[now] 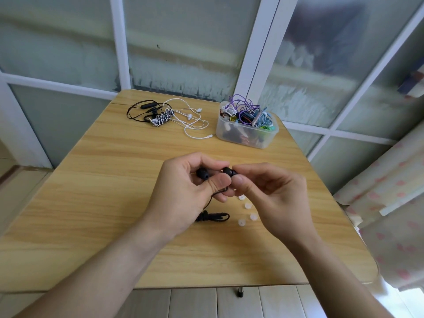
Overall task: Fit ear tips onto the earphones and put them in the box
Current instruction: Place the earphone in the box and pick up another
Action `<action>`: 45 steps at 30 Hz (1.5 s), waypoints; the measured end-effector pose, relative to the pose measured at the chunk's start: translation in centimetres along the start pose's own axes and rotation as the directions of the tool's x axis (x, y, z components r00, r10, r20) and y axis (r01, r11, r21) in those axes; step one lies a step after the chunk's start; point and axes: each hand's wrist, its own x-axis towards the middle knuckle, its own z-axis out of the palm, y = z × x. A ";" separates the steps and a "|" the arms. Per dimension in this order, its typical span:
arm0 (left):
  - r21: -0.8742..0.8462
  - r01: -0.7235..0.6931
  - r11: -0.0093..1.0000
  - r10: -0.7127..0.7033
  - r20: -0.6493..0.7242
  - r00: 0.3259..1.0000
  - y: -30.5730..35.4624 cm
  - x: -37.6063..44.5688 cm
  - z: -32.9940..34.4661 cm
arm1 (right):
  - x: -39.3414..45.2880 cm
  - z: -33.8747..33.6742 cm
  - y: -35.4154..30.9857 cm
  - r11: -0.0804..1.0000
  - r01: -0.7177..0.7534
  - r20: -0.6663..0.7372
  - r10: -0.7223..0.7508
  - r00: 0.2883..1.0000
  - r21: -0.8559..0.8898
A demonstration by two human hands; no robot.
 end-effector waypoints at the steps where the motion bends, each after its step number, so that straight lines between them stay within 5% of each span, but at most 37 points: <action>1: 0.019 -0.015 1.000 0.015 0.003 1.000 0.0 0.0 0.0 | 0.0 -0.1 0.0 1.000 -0.006 0.008 0.006 1.000 0.005; 13: 0.084 -0.062 0.995 0.060 0.021 0.998 -0.3 0.2 0.0 | 0.2 -0.6 -0.2 0.996 -0.069 0.013 0.068 0.998 0.059; 20: -0.040 0.033 0.999 -0.029 0.093 0.995 0.3 0.3 -0.2 | 0.2 -1.5 -0.3 0.998 -0.038 0.109 0.033 0.993 0.041; 27: 0.028 0.007 1.000 -0.008 0.020 1.000 -0.2 0.3 -0.1 | -0.4 0.5 -0.6 0.988 -0.110 -0.011 0.112 0.994 0.104; 32: 0.276 -0.182 0.944 0.194 -0.013 0.981 -0.4 0.2 -0.1 | -0.3 1.2 -1.7 0.742 -0.506 0.132 0.504 0.854 0.439; 36: 0.404 -0.352 0.845 0.348 0.086 0.934 -0.4 0.2 -0.5 | -0.1 0.7 -2.0 0.571 -0.616 0.252 0.589 0.768 0.542; 38: 0.358 -0.277 0.891 0.272 0.065 0.960 -0.5 0.2 -0.5 | -0.3 0.6 -1.8 0.693 -0.556 0.205 0.526 0.825 0.459; 41: 0.248 -0.117 0.962 0.110 0.040 0.993 -0.4 0.1 -0.4 | -0.6 0.5 -1.0 0.972 -0.233 0.016 0.233 0.972 0.033; 45: 0.076 0.014 0.997 -0.020 0.067 0.998 -0.2 0.0 -0.8 | 0.0 0.3 0.2 0.953 0.196 0.057 -0.188 0.981 -0.232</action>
